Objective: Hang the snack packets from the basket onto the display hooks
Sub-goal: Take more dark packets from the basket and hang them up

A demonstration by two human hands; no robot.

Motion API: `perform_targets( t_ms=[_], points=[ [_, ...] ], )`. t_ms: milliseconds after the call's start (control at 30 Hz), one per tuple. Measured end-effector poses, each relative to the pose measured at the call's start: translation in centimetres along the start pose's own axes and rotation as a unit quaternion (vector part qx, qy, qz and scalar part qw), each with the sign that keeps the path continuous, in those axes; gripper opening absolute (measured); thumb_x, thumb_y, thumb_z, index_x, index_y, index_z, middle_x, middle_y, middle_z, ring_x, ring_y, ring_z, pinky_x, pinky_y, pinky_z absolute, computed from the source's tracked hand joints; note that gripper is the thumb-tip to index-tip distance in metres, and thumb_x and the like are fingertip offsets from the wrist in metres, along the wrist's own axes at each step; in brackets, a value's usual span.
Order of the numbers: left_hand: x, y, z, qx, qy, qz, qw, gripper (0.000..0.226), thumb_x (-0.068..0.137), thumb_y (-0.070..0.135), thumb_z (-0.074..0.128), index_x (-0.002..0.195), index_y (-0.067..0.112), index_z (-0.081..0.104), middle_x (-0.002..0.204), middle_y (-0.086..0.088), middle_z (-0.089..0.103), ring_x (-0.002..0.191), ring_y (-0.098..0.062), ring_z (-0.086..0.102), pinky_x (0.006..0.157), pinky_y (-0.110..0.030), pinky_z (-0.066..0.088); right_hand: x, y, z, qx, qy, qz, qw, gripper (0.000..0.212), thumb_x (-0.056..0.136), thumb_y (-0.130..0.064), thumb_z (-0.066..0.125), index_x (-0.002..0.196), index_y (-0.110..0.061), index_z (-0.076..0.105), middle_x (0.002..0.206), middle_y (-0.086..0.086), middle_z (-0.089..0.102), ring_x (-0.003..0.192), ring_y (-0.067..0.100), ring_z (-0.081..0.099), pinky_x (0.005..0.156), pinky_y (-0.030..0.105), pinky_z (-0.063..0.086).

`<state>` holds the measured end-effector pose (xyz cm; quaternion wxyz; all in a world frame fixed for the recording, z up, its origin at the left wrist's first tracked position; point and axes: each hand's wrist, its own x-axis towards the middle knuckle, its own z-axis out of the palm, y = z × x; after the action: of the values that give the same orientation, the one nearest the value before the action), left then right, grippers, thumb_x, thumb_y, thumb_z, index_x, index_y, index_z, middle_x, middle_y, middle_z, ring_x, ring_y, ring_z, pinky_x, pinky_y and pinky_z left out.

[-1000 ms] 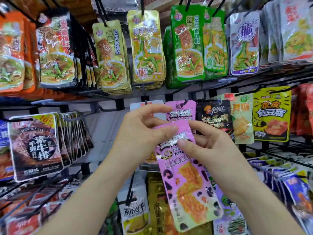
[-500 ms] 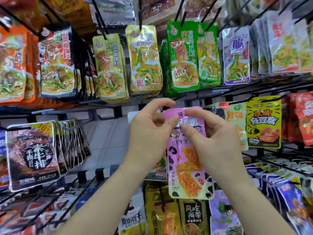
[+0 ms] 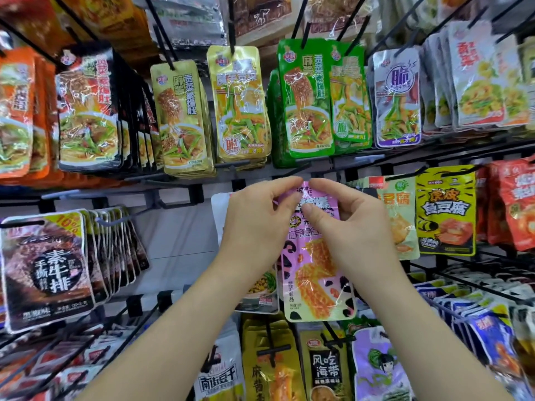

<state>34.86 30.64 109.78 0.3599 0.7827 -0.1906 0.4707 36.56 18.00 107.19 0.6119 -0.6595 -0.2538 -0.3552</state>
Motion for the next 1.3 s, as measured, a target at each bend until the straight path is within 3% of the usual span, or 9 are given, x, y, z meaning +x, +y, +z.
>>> perform_targets(
  t_ms=[133,433,533,633,767,867,1000,1200,1300],
  points=[
    [0.3,0.1,-0.3,0.031,-0.009,0.008,0.999,0.025,0.093,0.020,0.062,0.117,0.021,0.070,0.103,0.006,0.073,0.082,0.003,0.058,0.079,-0.015,0.047,0.5,-0.3,-0.3,-0.021,-0.020,0.006,1.000,0.040,0.084,-0.020,0.074,0.123,-0.023,0.065,0.116,-0.011,0.067,0.112,0.001,0.059,0.102,0.031,0.048],
    [0.1,-0.4,-0.5,0.113,-0.102,-0.021,0.988,0.038,0.097,0.017,0.055,0.134,0.025,0.057,0.120,0.002,0.067,0.104,-0.019,0.063,0.091,-0.030,0.050,0.6,0.2,-1.0,-0.087,-0.080,0.022,0.993,0.048,0.088,-0.021,0.069,0.134,-0.025,0.057,0.128,-0.011,0.061,0.118,0.002,0.054,0.105,0.028,0.043],
    [0.1,-0.8,-0.2,0.159,-0.126,-0.012,0.979,0.045,0.097,0.019,0.053,0.141,0.027,0.047,0.124,-0.001,0.063,0.109,-0.024,0.059,0.091,-0.044,0.050,0.3,0.4,-1.0,-0.187,-0.088,-0.006,0.978,0.051,0.091,-0.028,0.065,0.139,-0.031,0.050,0.103,-0.017,0.063,0.077,-0.013,0.057,0.072,0.005,0.041],
    [-0.4,-1.0,-0.1,0.237,-0.124,0.027,0.963,0.052,0.095,0.020,0.058,0.144,0.024,0.042,0.122,-0.003,0.056,0.109,-0.024,0.055,0.089,-0.039,0.047,-0.1,0.8,-0.9,-0.264,-0.095,-0.023,0.959,0.056,0.091,-0.031,0.064,0.143,-0.035,0.042,0.067,-0.016,0.038,0.047,0.000,0.045,0.057,0.022,0.034],
    [-2.8,-1.7,-0.3,0.347,-0.040,0.174,0.921,0.053,0.069,0.007,0.082,0.119,0.010,0.063,0.111,-0.013,0.056,0.096,-0.030,0.052,0.063,-0.042,0.054,-0.5,1.0,-0.8,-0.345,-0.095,-0.059,0.932,0.060,0.093,-0.030,0.060,0.145,-0.038,0.031,0.072,-0.009,0.055,0.061,0.014,0.047,0.066,0.035,0.044],
    [-3.8,-2.9,0.2,0.433,-0.043,0.246,0.866,0.051,0.069,0.019,0.082,0.116,0.011,0.065,0.126,-0.016,0.057,0.109,-0.032,0.049,0.076,-0.041,0.049,-0.6,1.2,-0.6,-0.409,-0.098,-0.070,0.905,0.057,0.094,-0.034,0.056,0.144,-0.038,0.028,0.099,0.002,0.061,0.088,0.028,0.058,0.069,0.038,0.045],
    [-3.7,-3.9,1.0,0.480,-0.119,0.224,0.840,0.062,0.066,0.037,0.083,0.119,0.015,0.062,0.138,-0.017,0.053,0.123,-0.034,0.050,0.097,-0.047,0.044,-0.9,1.6,-0.4,-0.427,-0.068,-0.083,0.898,0.046,0.095,-0.030,0.054,0.139,-0.031,0.040,0.108,0.004,0.048,0.092,0.029,0.054,0.067,0.035,0.042],
    [-2.9,-4.0,1.5,0.507,-0.155,0.200,0.824,0.067,0.057,0.037,0.088,0.113,0.016,0.059,0.137,-0.020,0.052,0.123,-0.036,0.051,0.095,-0.049,0.044,-0.5,3.0,-0.1,-0.432,-0.042,-0.122,0.892,0.044,0.090,-0.017,0.062,0.131,-0.018,0.050,0.115,0.011,0.053,0.093,0.033,0.057,0.062,0.037,0.046],
    [-2.9,-3.6,1.3,0.489,-0.139,0.217,0.834,0.054,0.061,0.032,0.086,0.107,0.015,0.064,0.132,-0.018,0.057,0.120,-0.034,0.054,0.093,-0.048,0.046,-0.8,4.1,0.0,-0.464,0.013,-0.208,0.861,0.040,0.081,-0.012,0.072,0.119,-0.013,0.063,0.112,0.013,0.056,0.097,0.033,0.053,0.055,0.038,0.051]
  ],
)
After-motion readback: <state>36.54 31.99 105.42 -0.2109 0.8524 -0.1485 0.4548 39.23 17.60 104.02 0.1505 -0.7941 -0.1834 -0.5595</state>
